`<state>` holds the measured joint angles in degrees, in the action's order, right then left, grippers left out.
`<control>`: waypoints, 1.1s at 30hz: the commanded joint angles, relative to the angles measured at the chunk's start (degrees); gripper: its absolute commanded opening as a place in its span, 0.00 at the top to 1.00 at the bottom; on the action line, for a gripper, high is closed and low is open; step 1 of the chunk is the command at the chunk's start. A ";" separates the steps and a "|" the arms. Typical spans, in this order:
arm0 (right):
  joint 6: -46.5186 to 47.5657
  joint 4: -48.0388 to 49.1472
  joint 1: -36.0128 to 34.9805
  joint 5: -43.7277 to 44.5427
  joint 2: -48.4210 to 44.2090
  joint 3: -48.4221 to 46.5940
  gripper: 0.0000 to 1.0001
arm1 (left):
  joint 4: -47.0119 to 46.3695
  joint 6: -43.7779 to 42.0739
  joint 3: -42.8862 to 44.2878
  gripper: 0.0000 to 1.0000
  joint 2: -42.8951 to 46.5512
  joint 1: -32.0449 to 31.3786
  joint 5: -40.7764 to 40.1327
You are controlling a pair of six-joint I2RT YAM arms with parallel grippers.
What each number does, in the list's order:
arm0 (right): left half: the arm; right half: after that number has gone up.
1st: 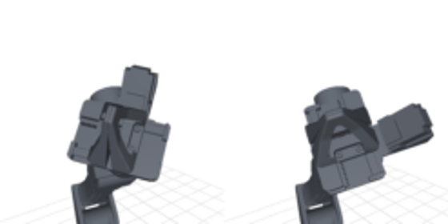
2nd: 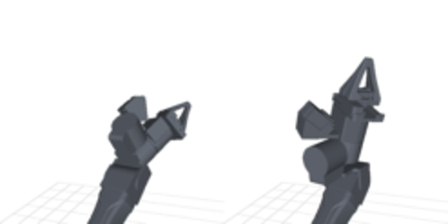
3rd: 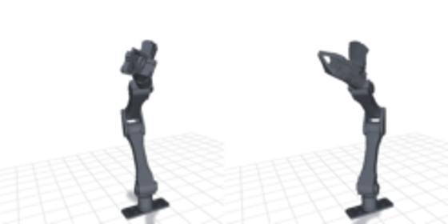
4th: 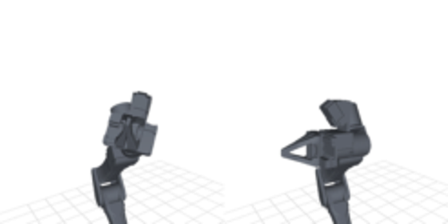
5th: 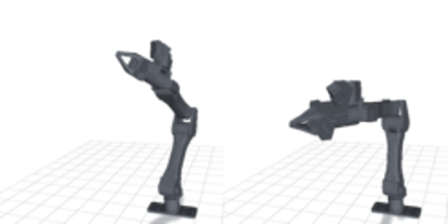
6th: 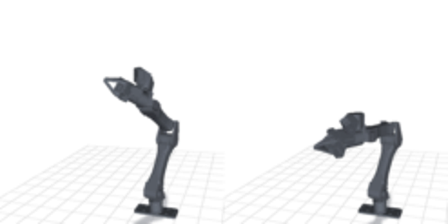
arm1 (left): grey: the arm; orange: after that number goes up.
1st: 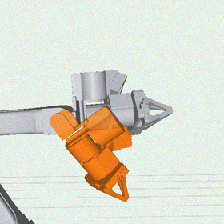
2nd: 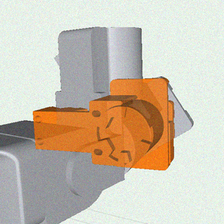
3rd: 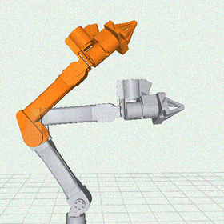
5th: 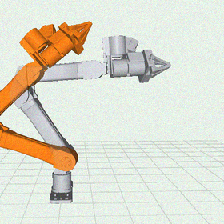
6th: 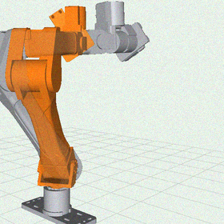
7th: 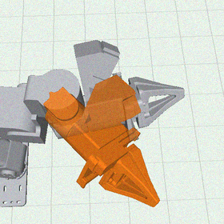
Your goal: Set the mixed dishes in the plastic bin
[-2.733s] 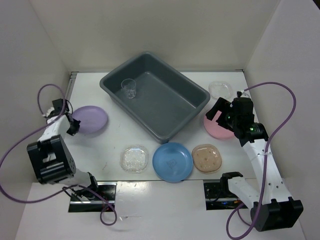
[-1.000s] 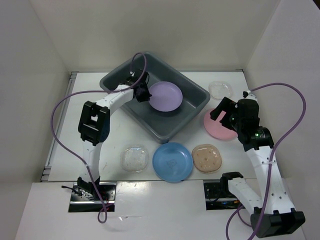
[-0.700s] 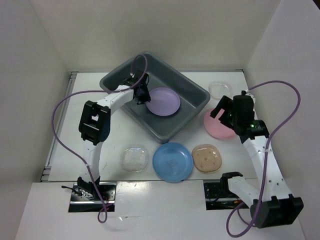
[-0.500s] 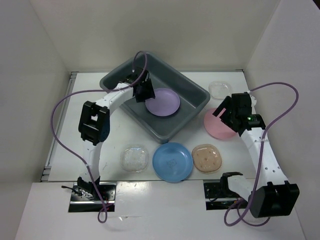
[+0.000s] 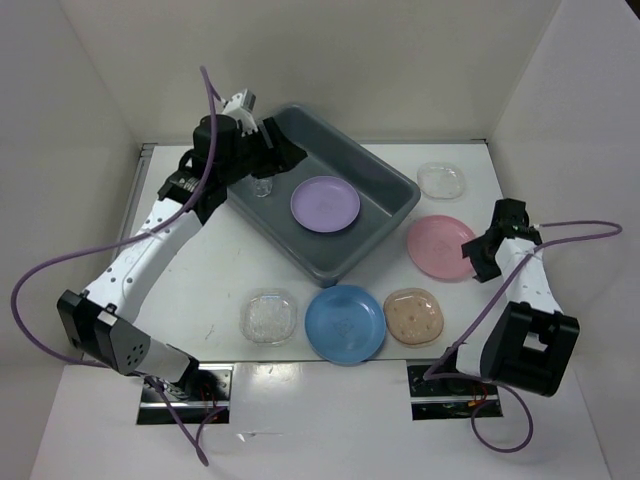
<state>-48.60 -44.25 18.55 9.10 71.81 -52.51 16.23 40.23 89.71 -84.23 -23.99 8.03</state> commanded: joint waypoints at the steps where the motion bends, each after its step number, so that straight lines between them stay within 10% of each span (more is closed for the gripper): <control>1: -4.74 2.75 0.26 -2.15 2.54 3.90 0.40 | -0.41 -2.34 -5.50 0.27 0.11 0.08 2.43; 23: -8.00 12.60 0.26 -2.86 9.66 8.74 0.60 | -0.14 -4.90 -11.23 0.26 -0.15 0.08 2.87; 33: -7.48 13.93 0.26 -3.48 9.24 8.13 1.00 | 0.38 -5.51 -12.28 0.26 -0.15 0.08 2.87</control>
<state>-55.88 -32.23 18.52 4.69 81.87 -43.77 18.22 36.10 78.19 -84.38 -23.99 10.35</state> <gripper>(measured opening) 0.013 0.740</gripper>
